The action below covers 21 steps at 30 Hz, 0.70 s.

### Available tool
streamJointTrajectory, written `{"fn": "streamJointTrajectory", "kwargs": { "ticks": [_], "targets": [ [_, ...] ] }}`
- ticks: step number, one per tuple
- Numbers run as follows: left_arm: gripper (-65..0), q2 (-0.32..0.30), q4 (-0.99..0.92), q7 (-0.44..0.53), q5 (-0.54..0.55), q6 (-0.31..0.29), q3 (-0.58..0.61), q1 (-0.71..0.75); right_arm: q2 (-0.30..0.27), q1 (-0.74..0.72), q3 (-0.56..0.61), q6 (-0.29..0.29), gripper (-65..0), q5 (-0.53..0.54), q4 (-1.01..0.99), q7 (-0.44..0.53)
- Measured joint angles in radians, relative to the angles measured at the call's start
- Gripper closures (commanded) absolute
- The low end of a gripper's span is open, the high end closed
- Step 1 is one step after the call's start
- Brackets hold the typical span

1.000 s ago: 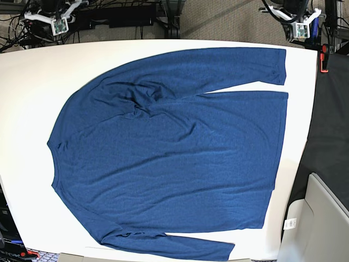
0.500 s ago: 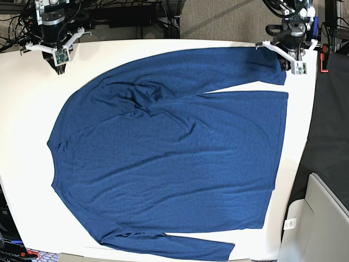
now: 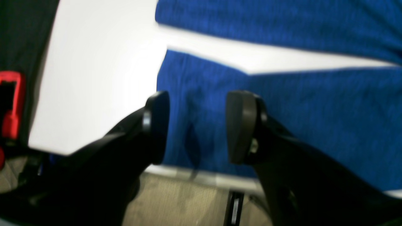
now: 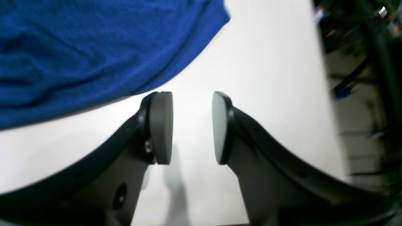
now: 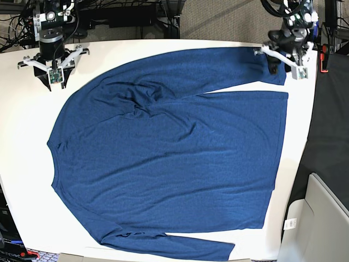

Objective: Fold the T-shirt properly
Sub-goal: 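Lower both grippers toward the shirt's shoulder corners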

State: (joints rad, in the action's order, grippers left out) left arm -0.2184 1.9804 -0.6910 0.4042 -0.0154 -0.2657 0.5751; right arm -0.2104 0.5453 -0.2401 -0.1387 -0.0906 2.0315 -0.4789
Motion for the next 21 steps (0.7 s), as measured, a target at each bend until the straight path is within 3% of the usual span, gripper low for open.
{"fn": "streamJointTrajectory", "kwargs": {
  "ticks": [5, 10, 15, 21],
  "targets": [
    [-29.4, -0.001, -0.061, -0.007, -0.011, 0.016, -0.076, -0.031, -0.005, -0.029, -0.004, 0.003, -20.8, 0.126, 0.0, -0.069],
    [-33.6, 0.0, -0.106, -0.04, 0.003, 0.008, -0.074, -0.038, -0.004, -0.029, -0.005, 0.003, -20.8, 0.128, 0.0, -0.071],
    [-33.8, -0.001, -0.171, -0.048, 0.134, 0.012, -0.076, -0.056, 0.0, -0.028, -0.005, 0.003, -20.8, 0.129, 0.0, -0.071],
    [-33.8, -0.023, -0.188, -0.035, 0.193, 0.008, -0.07, -0.059, 0.001, -0.027, -0.005, 0.003, -20.8, 0.129, 0.0, -0.071]
  ]
}}
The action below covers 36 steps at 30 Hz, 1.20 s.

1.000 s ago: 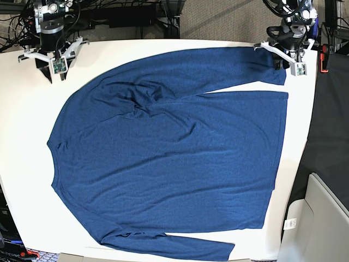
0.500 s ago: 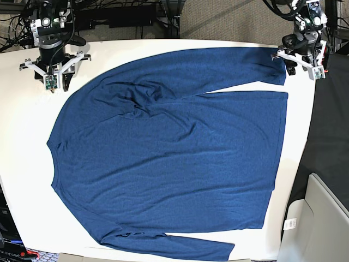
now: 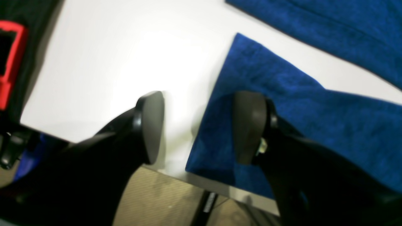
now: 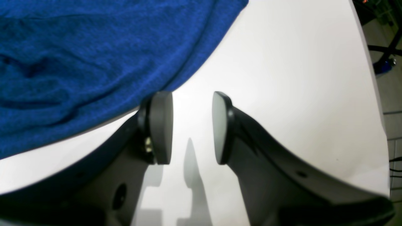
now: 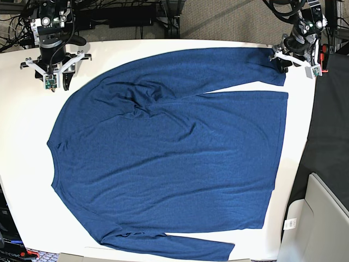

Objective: Fold the T-shirt properly
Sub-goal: 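Lower both grippers toward the shirt's shoulder corners, then grasp the shoulder corners of the blue shirt with both grippers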

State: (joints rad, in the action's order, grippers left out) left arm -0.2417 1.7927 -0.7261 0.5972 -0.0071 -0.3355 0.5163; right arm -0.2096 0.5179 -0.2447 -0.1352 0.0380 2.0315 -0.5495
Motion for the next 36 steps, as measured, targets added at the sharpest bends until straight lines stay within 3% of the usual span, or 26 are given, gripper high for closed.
{"fn": "streamJointTrajectory", "kwargs": {
  "ticks": [3, 8, 18, 28, 34, 36],
  "targets": [
    [-33.8, -0.001, 0.0, 0.001, 0.036, -0.001, 0.0, 0.005, 0.0, 0.0, 0.0, 0.001, -20.8, 0.0, 0.0, 0.0],
    [-33.7, -0.004, 0.003, -0.006, 0.064, -0.163, 0.0, 0.035, 0.0, 0.0, 0.0, 0.0, -20.8, 0.0, 0.0, 0.0],
    [-22.2, -0.005, 0.006, -0.003, 0.06, -0.162, 0.037, 0.038, 0.0, -0.008, 0.0, 0.0, -20.8, 0.003, 0.0, -0.004],
    [0.0, -0.005, 0.009, -0.004, 0.068, -0.166, 0.067, 0.038, 0.0, -0.008, 0.0, 0.0, -20.8, 0.003, 0.0, -0.004],
    [0.0, 0.001, 0.069, -0.057, 0.061, -0.169, 0.033, 0.047, 0.001, -0.02, 0.0, 0.0, -20.8, 0.003, 0.0, -0.004],
    [0.0, -0.003, 0.087, -0.056, 0.056, -0.163, 0.018, 0.046, 0.029, -0.03, -0.004, 0.001, -20.9, 0.002, 0.0, -0.026]
  ]
}}
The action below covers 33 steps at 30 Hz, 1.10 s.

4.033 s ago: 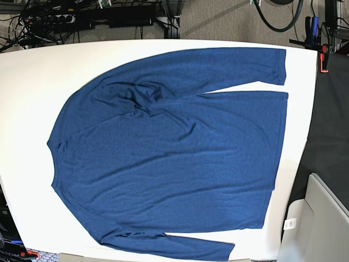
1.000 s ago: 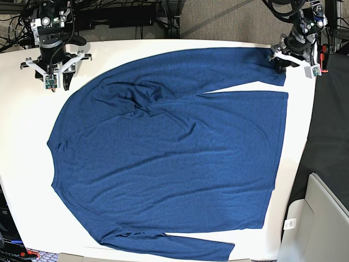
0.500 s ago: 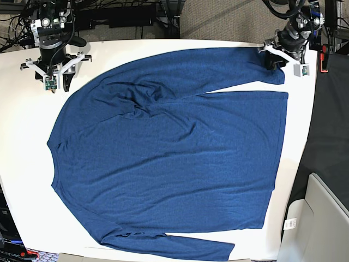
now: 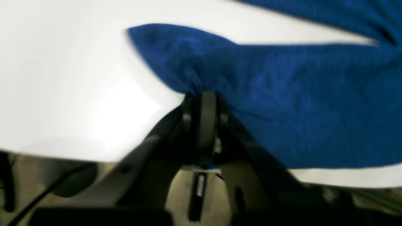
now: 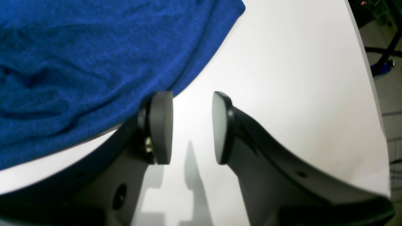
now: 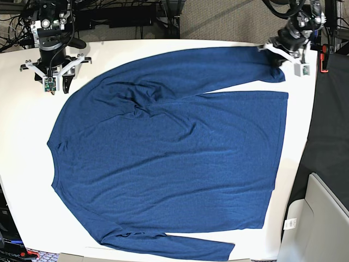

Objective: Fold the T-shirt properly
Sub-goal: 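Grasp the shoulder corners of the blue shirt with both grippers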

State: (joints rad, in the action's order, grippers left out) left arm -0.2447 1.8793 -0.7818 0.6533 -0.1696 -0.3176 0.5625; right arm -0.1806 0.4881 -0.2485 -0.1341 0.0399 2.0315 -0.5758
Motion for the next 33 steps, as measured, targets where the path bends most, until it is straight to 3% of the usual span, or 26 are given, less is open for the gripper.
{"fn": "streamJointTrajectory", "kwargs": {
  "ticks": [3, 8, 12, 15, 19, 22, 29, 33],
  "targets": [
    [0.0, 0.0, 0.018, -0.001, 0.002, -0.002, -0.002, -0.003, 0.055, -0.046, 0.003, -0.007, -20.9, 0.01, -0.001, -0.124],
    [0.0, 0.001, 0.026, 0.0, 0.002, -0.003, -0.01, -0.001, 0.116, -0.113, -0.003, 0.01, -21.8, 0.014, -0.001, -0.214],
    [0.0, 0.002, 0.026, 0.0, 0.001, -0.003, -0.01, 0.0, 0.165, -0.145, -0.038, -0.014, -32.4, 0.146, -0.001, -0.263],
    [0.0, 0.001, 0.026, 0.0, 0.001, -0.003, -0.01, -0.001, 0.187, -0.151, -0.143, 0.008, -34.5, 0.247, -0.003, -0.328],
    [0.0, 0.003, 0.026, -0.001, 0.002, -0.003, -0.01, -0.001, 0.231, -0.192, -0.251, 0.003, -34.5, 0.378, -0.067, -0.326],
    [0.0, 0.001, 0.026, 0.0, 0.001, 0.001, -0.01, 0.0, 0.233, -0.203, -0.276, 0.005, -34.5, 0.417, -0.146, -0.332],
    [0.0, 0.002, 0.026, 0.0, 0.001, -0.003, -0.008, 0.0, 0.236, -0.265, -0.28, -0.002, -34.5, 0.433, -0.227, -0.303],
    [0.0, 0.001, 0.027, 0.0, 0.003, -0.003, -0.008, 0.013, 0.265, -0.298, -0.283, -0.002, -34.4, 0.435, -0.256, -0.283]
  ]
}}
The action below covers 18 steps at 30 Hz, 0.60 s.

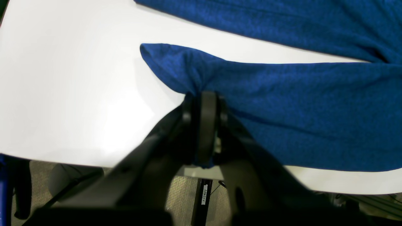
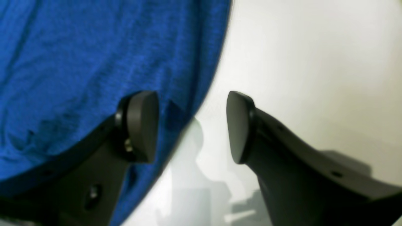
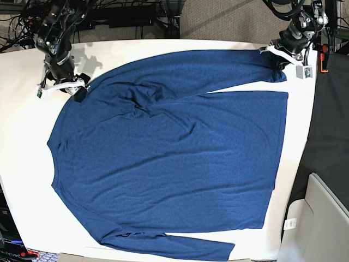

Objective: Fold the T-shirt properly
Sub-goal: 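Grasp the shoulder corners of the blue shirt with both grippers, then pull both grippers apart to straighten the shirt's shoulder edge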

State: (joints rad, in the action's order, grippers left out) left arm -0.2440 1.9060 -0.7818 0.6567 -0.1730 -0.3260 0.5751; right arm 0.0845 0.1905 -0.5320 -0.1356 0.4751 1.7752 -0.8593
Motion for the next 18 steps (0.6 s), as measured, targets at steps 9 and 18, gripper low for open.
{"fn": "streamJointTrajectory", "kwargs": {
  "ticks": [9, 18],
  "targets": [
    [0.0, 0.001, 0.0, -0.001, -0.002, 0.0, 0.0, 0.009, 0.02, -0.065, 0.0, -0.01, -23.5, 0.013, -0.081, 0.031],
    [0.0, 0.0, 0.001, -0.001, -0.002, 0.0, 0.0, 0.009, 0.067, -0.087, 0.0, -0.007, -7.4, -0.049, -0.09, 0.033]
  ]
}}
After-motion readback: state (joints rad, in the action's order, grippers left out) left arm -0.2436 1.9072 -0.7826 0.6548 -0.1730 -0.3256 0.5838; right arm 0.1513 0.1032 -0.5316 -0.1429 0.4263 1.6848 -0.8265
